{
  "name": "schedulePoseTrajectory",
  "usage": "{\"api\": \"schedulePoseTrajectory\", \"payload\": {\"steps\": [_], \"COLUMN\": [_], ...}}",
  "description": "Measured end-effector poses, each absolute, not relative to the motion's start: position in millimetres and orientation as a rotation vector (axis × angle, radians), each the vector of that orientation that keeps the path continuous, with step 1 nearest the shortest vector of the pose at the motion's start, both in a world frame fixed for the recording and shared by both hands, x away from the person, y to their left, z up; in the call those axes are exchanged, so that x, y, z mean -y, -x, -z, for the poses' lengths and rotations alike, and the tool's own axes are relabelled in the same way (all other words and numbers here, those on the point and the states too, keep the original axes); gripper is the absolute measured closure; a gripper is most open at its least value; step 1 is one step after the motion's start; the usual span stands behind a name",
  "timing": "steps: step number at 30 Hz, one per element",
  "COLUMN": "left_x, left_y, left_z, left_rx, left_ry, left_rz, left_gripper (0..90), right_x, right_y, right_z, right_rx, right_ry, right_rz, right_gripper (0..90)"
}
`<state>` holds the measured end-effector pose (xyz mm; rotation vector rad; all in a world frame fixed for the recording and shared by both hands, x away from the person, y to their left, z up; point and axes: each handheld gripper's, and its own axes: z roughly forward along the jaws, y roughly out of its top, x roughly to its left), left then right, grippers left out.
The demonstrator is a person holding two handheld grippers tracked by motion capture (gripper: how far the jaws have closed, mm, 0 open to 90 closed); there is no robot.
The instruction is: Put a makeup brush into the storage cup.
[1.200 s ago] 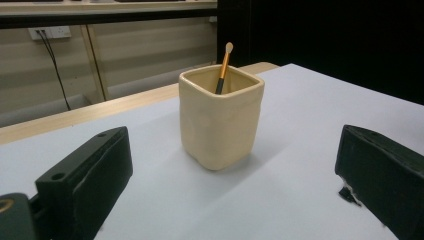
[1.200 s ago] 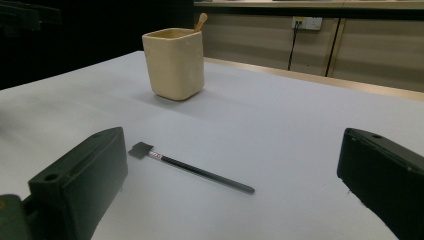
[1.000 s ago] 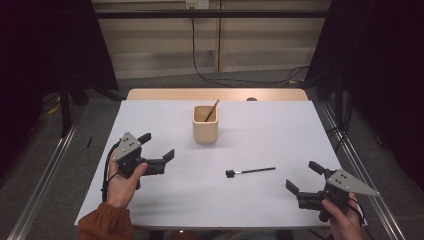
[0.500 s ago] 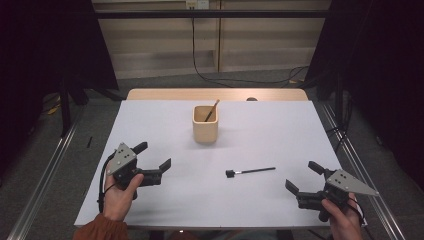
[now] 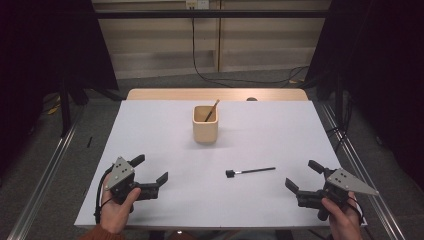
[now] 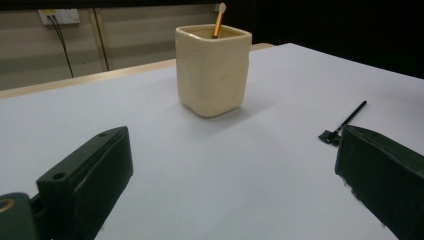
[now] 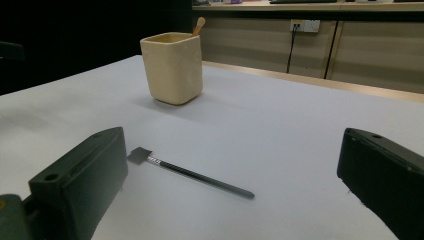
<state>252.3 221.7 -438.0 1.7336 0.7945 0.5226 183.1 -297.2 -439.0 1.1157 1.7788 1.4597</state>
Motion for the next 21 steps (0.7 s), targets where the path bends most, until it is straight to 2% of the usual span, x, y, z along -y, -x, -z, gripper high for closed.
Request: {"api": "schedulePoseTrajectory", "payload": {"steps": [12,21], "left_x": [-223,-225], "left_y": [-244,-246], "left_z": [435,434], "left_rx": [-0.786,-0.777], "left_ry": [-1.709,-1.700], "left_rz": [-0.524,-0.494], "left_gripper": [1.9,2.0], "right_x": [293,293], "right_y": [-185,-201], "right_z": [436,424], "right_rx": [-1.796,-1.792], "right_ry": [-1.074,-1.078], "right_rz": [-1.469,-1.505], "right_gripper": [0.0,0.0]}}
